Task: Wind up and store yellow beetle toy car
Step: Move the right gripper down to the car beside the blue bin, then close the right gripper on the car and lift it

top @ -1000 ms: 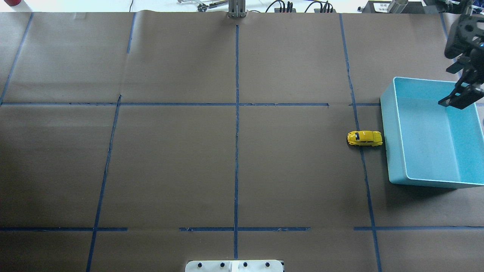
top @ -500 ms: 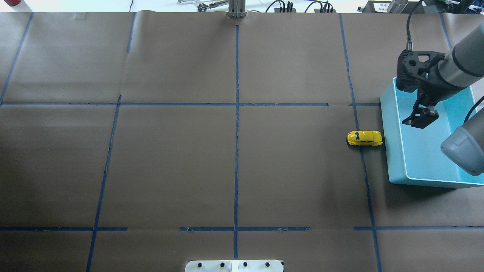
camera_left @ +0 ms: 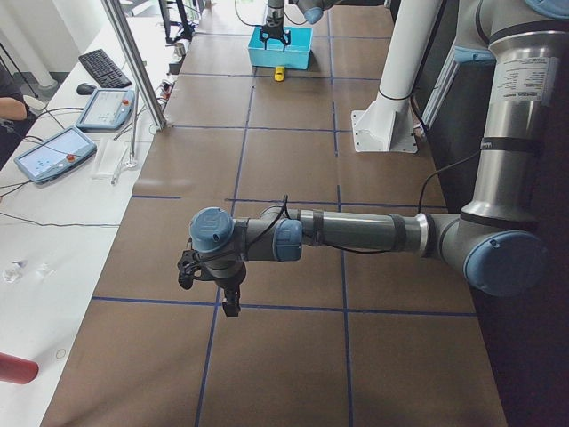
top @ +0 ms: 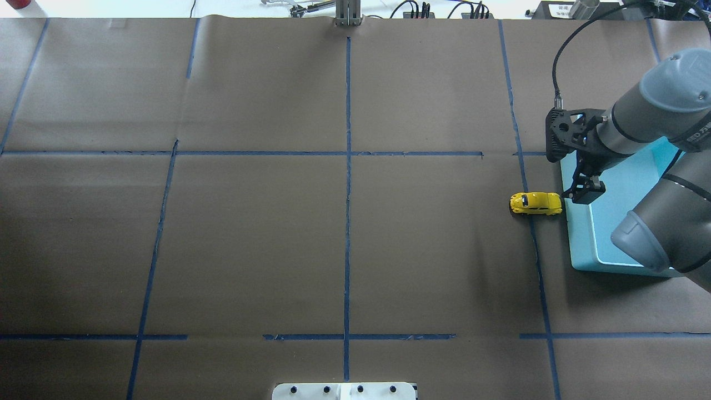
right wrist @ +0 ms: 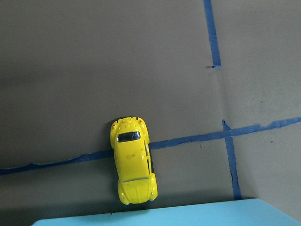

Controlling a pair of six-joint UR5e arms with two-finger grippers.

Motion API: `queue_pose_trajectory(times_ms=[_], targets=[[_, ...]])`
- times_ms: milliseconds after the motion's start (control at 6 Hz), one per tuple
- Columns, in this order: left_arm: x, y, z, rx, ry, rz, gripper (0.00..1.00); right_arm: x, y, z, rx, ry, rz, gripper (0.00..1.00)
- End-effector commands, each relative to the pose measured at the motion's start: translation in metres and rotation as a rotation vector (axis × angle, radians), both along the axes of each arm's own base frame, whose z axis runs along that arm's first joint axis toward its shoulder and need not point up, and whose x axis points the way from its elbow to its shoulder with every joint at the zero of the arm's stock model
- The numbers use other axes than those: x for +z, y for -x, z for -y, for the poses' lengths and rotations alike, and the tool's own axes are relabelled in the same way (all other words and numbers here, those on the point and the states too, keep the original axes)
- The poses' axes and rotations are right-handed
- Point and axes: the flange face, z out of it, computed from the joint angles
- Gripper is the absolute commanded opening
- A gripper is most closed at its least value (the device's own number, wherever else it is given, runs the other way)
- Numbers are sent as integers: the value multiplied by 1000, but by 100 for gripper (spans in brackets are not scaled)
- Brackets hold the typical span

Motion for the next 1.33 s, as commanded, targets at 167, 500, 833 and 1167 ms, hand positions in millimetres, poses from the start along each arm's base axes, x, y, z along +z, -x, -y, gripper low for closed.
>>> queue_pose_trajectory(times_ms=[167, 500, 833, 1167], targets=[[1, -1, -1, 1, 2, 0, 100, 33, 37, -3, -46, -15, 4, 100], [3, -1, -1, 1, 6, 0, 100, 41, 47, -2, -57, -20, 8, 100], [9, -1, -6, 1, 18, 0, 100, 41, 65, 0, -78, -16, 4, 100], [12, -1, -9, 1, 23, 0, 100, 46, 72, -4, -91, -10, -3, 100]])
